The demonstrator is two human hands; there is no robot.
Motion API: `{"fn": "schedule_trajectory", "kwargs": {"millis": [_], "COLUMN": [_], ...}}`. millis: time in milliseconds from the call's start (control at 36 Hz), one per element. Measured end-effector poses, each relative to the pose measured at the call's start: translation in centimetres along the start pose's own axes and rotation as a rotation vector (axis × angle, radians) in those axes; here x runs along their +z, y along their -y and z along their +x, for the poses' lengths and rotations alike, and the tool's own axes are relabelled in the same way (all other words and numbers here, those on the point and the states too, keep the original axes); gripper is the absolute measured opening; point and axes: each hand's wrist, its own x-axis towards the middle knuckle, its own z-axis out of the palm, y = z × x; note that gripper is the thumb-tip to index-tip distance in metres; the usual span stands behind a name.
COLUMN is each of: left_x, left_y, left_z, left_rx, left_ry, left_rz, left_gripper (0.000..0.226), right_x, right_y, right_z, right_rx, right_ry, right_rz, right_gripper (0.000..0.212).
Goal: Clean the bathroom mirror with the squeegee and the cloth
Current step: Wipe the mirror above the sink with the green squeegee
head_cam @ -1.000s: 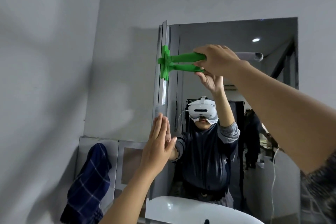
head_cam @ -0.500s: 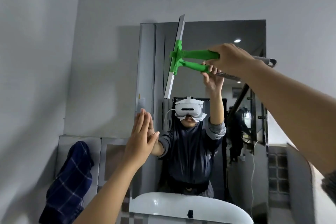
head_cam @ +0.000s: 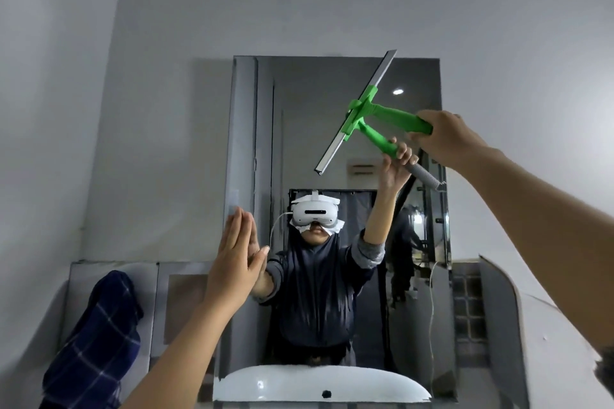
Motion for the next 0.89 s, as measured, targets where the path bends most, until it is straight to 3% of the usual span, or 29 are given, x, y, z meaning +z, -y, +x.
{"fn": "schedule_trajectory", "kwargs": {"millis": [306, 472, 889], "left_x": [0.8, 0.8, -1.3], "left_y": [1.3, 2.6, 2.1], "left_z": [0.3, 0.3, -0.4], "left_rx": [0.01, 0.021, 0.1], "left_ry": [0.032, 0.058, 0.15], "left_rz": [-0.021, 0.044, 0.029], "left_gripper": [0.067, 0.074, 0.086], "right_x": [2.7, 5.0, 11.3], "right_y": [0.0, 1.5, 9.5], "right_z": [-4.3, -6.0, -9.0], "right_rx": [0.244, 0.379, 0.686], "right_ry": [-0.1, -0.166, -0.305], "right_rz": [0.215, 0.179, 0.505], "right_gripper": [0.01, 0.02, 0.034]}}
